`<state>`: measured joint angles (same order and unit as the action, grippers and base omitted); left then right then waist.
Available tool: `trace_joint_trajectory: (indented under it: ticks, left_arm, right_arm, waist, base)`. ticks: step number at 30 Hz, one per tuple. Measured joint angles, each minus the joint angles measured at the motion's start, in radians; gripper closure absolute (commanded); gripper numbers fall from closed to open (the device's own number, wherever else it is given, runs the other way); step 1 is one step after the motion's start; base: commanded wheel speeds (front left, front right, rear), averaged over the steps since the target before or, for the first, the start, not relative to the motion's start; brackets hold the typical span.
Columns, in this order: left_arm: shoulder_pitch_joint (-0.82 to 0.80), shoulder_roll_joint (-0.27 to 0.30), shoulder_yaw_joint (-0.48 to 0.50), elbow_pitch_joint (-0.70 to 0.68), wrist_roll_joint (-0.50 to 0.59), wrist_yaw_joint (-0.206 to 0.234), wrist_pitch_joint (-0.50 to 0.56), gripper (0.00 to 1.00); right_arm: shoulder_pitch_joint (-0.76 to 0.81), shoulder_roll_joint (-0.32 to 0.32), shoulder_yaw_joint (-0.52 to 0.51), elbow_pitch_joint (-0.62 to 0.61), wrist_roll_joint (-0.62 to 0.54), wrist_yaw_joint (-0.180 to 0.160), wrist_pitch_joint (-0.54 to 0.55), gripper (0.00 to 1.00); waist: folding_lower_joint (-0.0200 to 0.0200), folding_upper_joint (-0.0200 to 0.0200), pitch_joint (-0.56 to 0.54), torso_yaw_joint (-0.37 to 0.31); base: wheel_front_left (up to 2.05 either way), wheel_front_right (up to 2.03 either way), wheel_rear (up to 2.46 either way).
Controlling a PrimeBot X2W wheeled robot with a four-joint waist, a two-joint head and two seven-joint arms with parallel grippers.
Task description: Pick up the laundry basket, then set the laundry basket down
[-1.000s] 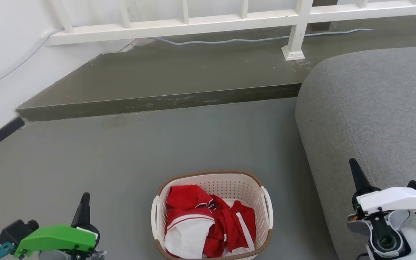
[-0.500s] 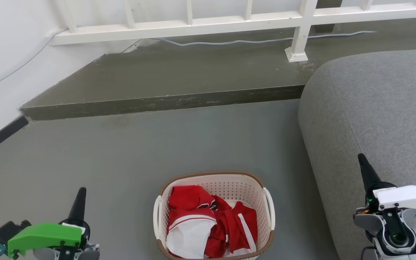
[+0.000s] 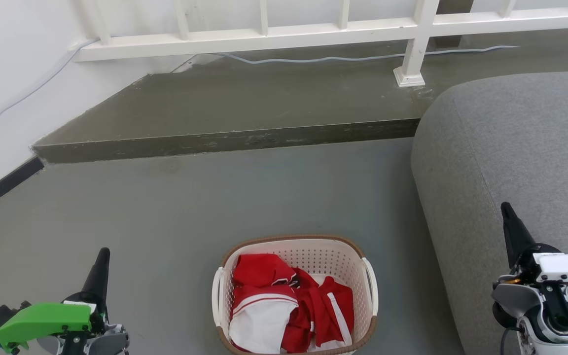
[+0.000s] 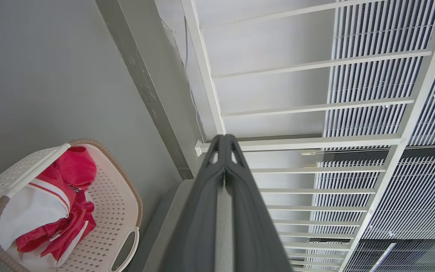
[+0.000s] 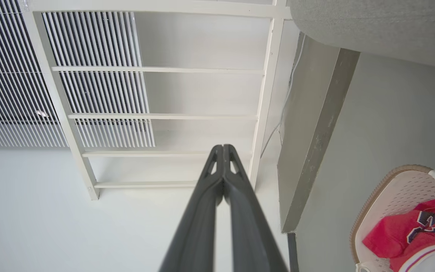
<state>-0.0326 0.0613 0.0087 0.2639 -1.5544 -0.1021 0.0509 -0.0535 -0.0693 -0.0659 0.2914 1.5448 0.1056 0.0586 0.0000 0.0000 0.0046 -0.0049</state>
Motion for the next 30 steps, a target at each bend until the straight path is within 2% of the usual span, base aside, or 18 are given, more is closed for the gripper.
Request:
trace_joint_trajectory:
  ticks: [6,30]
  left_arm:
    - [-0.016,0.0,0.021,0.008,-0.08,-0.017,0.019,1.0]
    - [-0.021,0.0,0.023,0.014,-0.082,-0.02,0.019,1.0]
  right_arm:
    - [-0.001,0.006,-0.029,-0.004,0.08,0.009,0.021,1.0]
    - [-0.001,0.007,-0.031,-0.004,0.086,0.012,0.021,1.0]
  waist:
    - [0.0,0.0,-0.002,0.005]
    - [0.0001,0.0,-0.002,0.005]
  base:
    - [0.0,0.0,0.0]
    - [0.0,0.0,0.0]
